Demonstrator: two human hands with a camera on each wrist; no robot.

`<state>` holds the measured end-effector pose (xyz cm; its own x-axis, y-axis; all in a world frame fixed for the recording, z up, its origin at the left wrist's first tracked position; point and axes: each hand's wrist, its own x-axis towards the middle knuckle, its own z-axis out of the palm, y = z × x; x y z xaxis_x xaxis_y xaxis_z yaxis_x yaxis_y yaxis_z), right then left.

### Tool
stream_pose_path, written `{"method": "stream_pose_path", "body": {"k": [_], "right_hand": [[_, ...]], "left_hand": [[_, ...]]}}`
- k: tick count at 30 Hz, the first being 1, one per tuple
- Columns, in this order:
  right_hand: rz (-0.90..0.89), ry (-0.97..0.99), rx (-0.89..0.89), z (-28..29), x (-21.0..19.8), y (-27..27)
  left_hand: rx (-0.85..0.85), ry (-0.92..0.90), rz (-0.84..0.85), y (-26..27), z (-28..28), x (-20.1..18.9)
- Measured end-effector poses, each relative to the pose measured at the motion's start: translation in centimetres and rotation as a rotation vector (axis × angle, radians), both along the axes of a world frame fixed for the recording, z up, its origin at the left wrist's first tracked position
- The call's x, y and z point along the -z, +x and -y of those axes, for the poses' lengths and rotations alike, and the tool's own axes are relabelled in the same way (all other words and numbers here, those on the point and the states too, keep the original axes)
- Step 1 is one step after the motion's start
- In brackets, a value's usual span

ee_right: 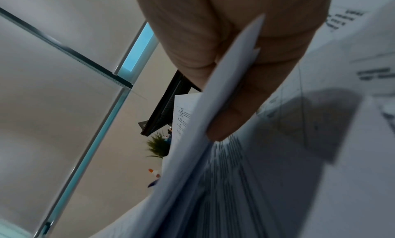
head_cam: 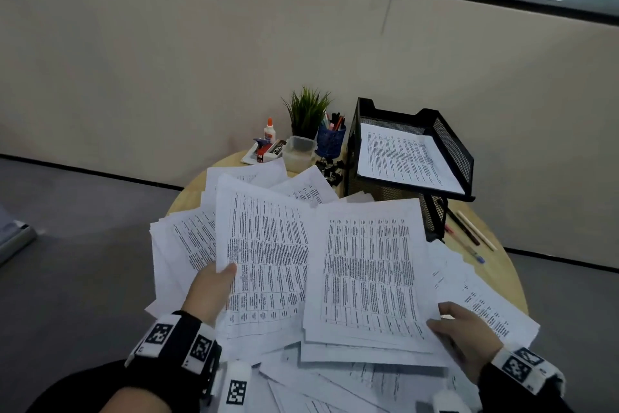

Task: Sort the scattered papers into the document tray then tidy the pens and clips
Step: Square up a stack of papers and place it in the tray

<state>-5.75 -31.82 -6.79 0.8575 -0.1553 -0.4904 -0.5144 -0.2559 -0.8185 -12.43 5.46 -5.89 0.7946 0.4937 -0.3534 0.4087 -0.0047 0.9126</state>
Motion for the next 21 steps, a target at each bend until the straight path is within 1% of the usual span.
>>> {"method": "stream_pose_path", "body": {"k": [4,6,9,12,15,17,19,21], "right_hand": [[-0.016,0.071,-0.076,-2.1,0.6,-1.1],[0.0,0.073,-0.116,-3.3,0.8,-1.5],[0.04,-0.013,-0.242,-4.6,0.8,-1.7],[0.094,-0.133,-0.34,-4.9,0.2,-1.7],[0.147,-0.312,-0.293,-3.9,-0.3,-1.0],[0.109,-0.452,-0.227,-2.8,-0.9,-0.6],[0.026,-0.465,-0.134,-1.5,-1.2,-0.3],[-0.013,-0.421,-0.068,-0.6,-1.4,0.1]], "left_hand": [[0.055,-0.074,-0.03,-0.2,0.9,0.7],[0.079,-0.133,-0.01,-0.5,1.5,0.7],[0.143,-0.181,-0.021,-0.7,2.2,1.0],[0.152,-0.2,-0.036,-0.8,2.6,1.5],[0.117,-0.187,-0.025,-0.8,2.8,1.8],[0.101,-0.174,-0.009,-0.8,2.8,2.0],[0.094,-0.178,0.005,-0.8,2.6,1.9],[0.094,-0.191,0.024,-0.8,2.2,1.9]]}}
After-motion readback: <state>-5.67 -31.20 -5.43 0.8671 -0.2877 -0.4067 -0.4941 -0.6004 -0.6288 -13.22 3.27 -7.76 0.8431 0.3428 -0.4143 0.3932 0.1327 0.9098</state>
